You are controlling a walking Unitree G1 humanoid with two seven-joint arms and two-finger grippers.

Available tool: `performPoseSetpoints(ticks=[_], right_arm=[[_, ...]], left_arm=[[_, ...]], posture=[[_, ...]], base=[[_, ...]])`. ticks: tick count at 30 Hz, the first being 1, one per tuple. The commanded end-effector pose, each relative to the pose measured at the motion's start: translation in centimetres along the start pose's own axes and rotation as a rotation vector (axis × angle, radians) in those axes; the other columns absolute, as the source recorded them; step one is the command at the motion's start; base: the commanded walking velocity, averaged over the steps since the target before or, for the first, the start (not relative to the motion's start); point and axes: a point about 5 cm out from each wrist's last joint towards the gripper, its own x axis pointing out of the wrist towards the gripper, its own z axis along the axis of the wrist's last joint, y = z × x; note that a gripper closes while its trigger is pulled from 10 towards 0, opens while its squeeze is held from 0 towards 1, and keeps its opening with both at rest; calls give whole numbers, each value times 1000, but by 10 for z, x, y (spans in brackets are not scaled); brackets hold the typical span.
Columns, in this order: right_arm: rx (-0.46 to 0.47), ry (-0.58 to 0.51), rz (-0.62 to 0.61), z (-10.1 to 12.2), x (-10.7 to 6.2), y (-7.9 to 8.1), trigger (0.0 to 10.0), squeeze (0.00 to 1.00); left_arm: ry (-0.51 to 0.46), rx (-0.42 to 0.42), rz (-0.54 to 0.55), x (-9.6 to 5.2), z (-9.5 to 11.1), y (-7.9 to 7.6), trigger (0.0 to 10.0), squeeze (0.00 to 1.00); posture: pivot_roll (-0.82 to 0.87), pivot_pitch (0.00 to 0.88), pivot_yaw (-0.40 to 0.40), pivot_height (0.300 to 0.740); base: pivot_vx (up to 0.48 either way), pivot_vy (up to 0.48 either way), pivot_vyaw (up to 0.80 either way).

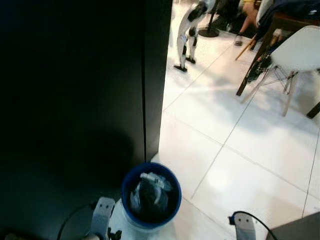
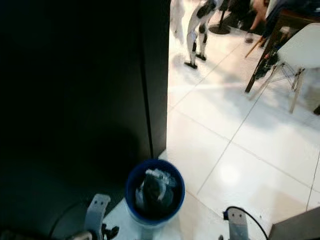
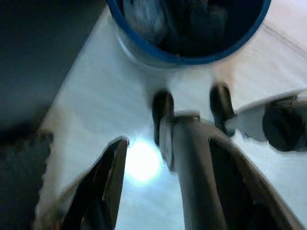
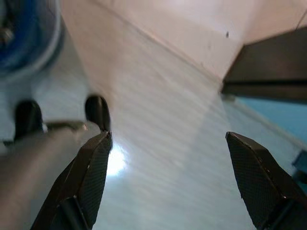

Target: Clean up the room

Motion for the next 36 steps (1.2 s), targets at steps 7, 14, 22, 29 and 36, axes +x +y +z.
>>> performPoseSetpoints(ticks=[7,14,22,29,36], right_arm=[[-24,8,12,3,1,5,10000,0],[-58,30,24,-3,0,10,10000,0],[-91,50,26,-10,-1,8,10000,0],[-112,66,29,-16,-2,7,10000,0],[-155,73,48,-18,-3,7,10000,0]], left_arm=[[155,-45,84,-9,-44,10,10000,0],[159,-74,104,-10,-45,11,10000,0],[164,-73,114,-11,-48,14,10000,0],[165,-60,110,-12,-49,15,10000,0],[174,-66,94,-9,-56,-4,10000,0]], posture=[[-17,17,2,740],[-11,8,1,740],[-22,3,11,740],[-28,5,13,740],[-29,8,-5,740]], base=[[-137,0,0],[-274,0,0],[-480,0,0],[-480,0,0],[-480,0,0]])
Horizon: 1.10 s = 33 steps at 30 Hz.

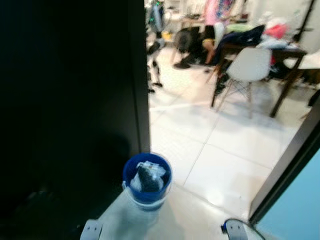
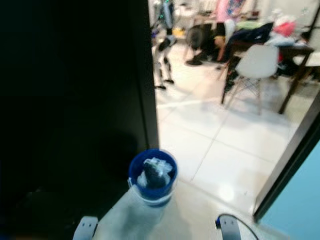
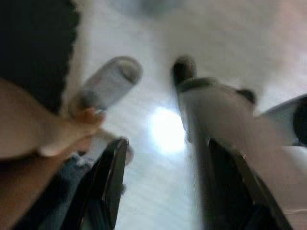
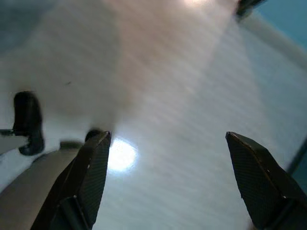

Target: Clean up the room

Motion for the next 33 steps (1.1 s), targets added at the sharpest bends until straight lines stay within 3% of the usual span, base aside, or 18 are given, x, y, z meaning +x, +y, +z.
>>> performPoseSetpoints(ticks=[1,7,18,26,33], right_arm=[[-21,16,3,-3,0,-2,10000,0],[-77,11,11,0,0,-4,10000,0],[-83,2,-1,4,1,-7,10000,0],[-86,23,4,0,0,-6,10000,0],[-78,49,-2,-10,-1,-6,10000,0]], left_arm=[[-25,14,-11,2,6,-11,10000,0],[-23,-9,-30,4,1,-35,10000,0],[-21,-20,-36,4,-4,-40,10000,0],[7,-28,-14,-4,-33,-14,10000,0],[10,-58,2,-14,-55,8,10000,0]], posture=[[-30,8,-12,740],[-35,13,-32,740],[-38,14,-37,740],[-43,18,-26,740],[-44,26,-18,740]], base=[[-480,0,0],[-480,0,0],[-480,0,0],[-480,0,0],[-163,0,-763]])
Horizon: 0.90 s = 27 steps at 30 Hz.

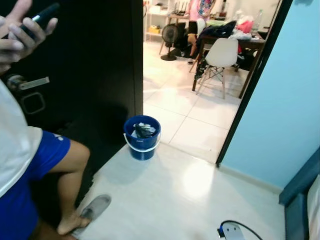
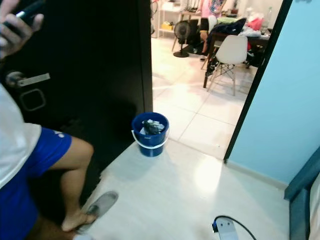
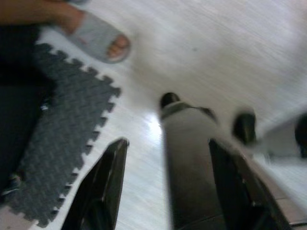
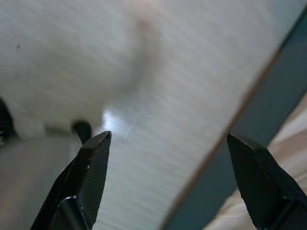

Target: Clean up the room

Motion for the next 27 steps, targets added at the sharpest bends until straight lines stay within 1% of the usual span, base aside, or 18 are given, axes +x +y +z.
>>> performPoseSetpoints(ticks=[1,4,6,10,11,12,16,18,19,22,23,25,27], right_arm=[[2,42,-3,-13,-1,1,10000,0],[1,46,-8,-15,-1,0,10000,0],[-3,48,-13,-16,-2,-1,10000,0],[-2,51,-23,-16,-2,-3,10000,0],[-2,51,-23,-16,-2,-3,10000,0],[-3,53,-27,-17,-2,-4,10000,0],[-5,58,-34,-18,-2,-5,10000,0],[-5,59,-34,-18,-2,-5,10000,0],[4,62,-38,-19,-2,-5,10000,0],[23,60,-43,-19,-2,-6,10000,0],[23,60,-43,-19,-2,-6,10000,0],[33,54,-43,-18,-2,-6,10000,0],[38,50,-43,-17,-2,-6,10000,0]], left_arm=[[66,2,-41,-3,-17,-5,10000,0],[57,1,-46,-3,-16,-4,10000,0],[47,-7,-53,-1,-10,-5,10000,0],[28,0,-62,4,2,-12,10000,0],[28,0,-62,4,2,-12,10000,0],[14,0,-63,6,8,-18,10000,0],[-9,-4,-66,10,20,-31,10000,0],[-13,-5,-68,11,22,-34,10000,0],[-26,-9,-74,13,27,-39,10000,0],[-58,-22,-84,15,40,-46,10000,0],[-58,-22,-84,15,40,-46,10000,0],[-79,-34,-110,17,52,-54,10000,0],[-85,-22,-113,18,55,-57,10000,0]], posture=[[-45,27,-17,740],[-47,28,-17,740],[-50,28,-15,740],[-50,29,-13,740],[-50,29,-13,740],[-50,30,-14,740],[-51,30,-15,740],[-51,30,-15,740],[-51,30,-15,740],[-54,31,-14,740],[-54,31,-14,740],[-55,31,-15,740],[-55,30,-14,740]], base=[[0,0,-763],[0,0,-763],[0,0,-756],[0,0,-755],[0,0,-750],[0,0,-756],[0,0,-752],[0,0,-750],[0,0,-756],[0,0,-750],[0,0,-750],[0,0,-750],[0,0,-756]])
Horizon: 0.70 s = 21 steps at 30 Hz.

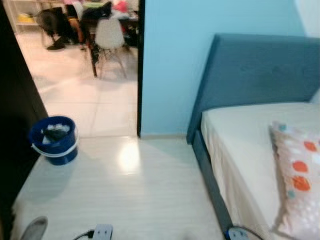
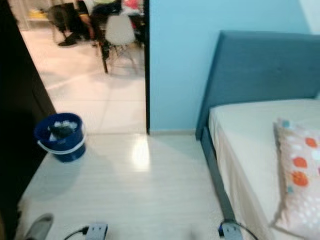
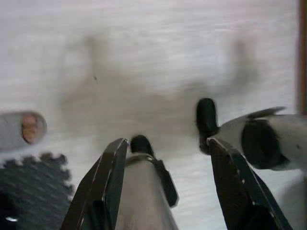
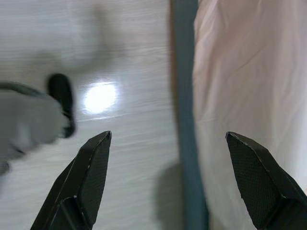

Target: Clean up the room

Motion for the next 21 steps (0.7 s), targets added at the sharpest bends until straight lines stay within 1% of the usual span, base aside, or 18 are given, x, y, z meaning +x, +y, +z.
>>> performPoseSetpoints(ticks=[1,8,10,11,12,13,15,16,17,18,21], right_arm=[[19,4,-6,-3,0,-3,10000,0],[29,-11,-5,4,0,-3,10000,0],[37,-31,-6,12,1,-3,10000,0],[37,-31,-6,12,1,-3,10000,0],[44,-38,-8,14,1,-3,10000,0],[44,-38,-8,14,1,-3,10000,0],[64,-49,-12,18,1,-4,10000,0],[64,-49,-12,18,1,-4,10000,0],[75,-56,-14,20,1,-4,10000,0],[109,-77,-20,27,1,-5,10000,0],[131,-95,-23,33,1,-6,10000,0]], left_arm=[[11,-12,-28,2,0,-12,10000,0],[-2,-27,-42,3,6,-12,10000,0],[-15,-38,-36,2,7,-4,10000,0],[-15,-38,-36,2,7,-4,10000,0],[-18,-40,-32,1,8,1,10000,0],[-18,-40,-32,1,8,1,10000,0],[-22,-42,-23,0,8,10,10000,0],[-22,-42,-23,0,8,10,10000,0],[-25,-45,-20,-1,9,14,10000,0],[-31,-51,-14,-2,13,23,10000,0],[-36,-53,-12,-2,16,26,10000,0]], posture=[[-56,30,-15,740],[-57,30,-15,740],[-56,28,-15,740],[-56,28,-15,740],[-56,28,-15,740],[-56,28,-15,740],[-58,28,-14,740],[-58,28,-14,740],[-60,27,-13,740],[-61,28,-12,740],[-61,28,-11,740]], base=[[0,0,-750],[0,0,-754],[0,0,-753],[0,0,-756],[0,0,-750],[0,0,-750],[0,0,-750],[0,0,-750],[0,0,-750],[0,0,-750],[0,0,-750]])
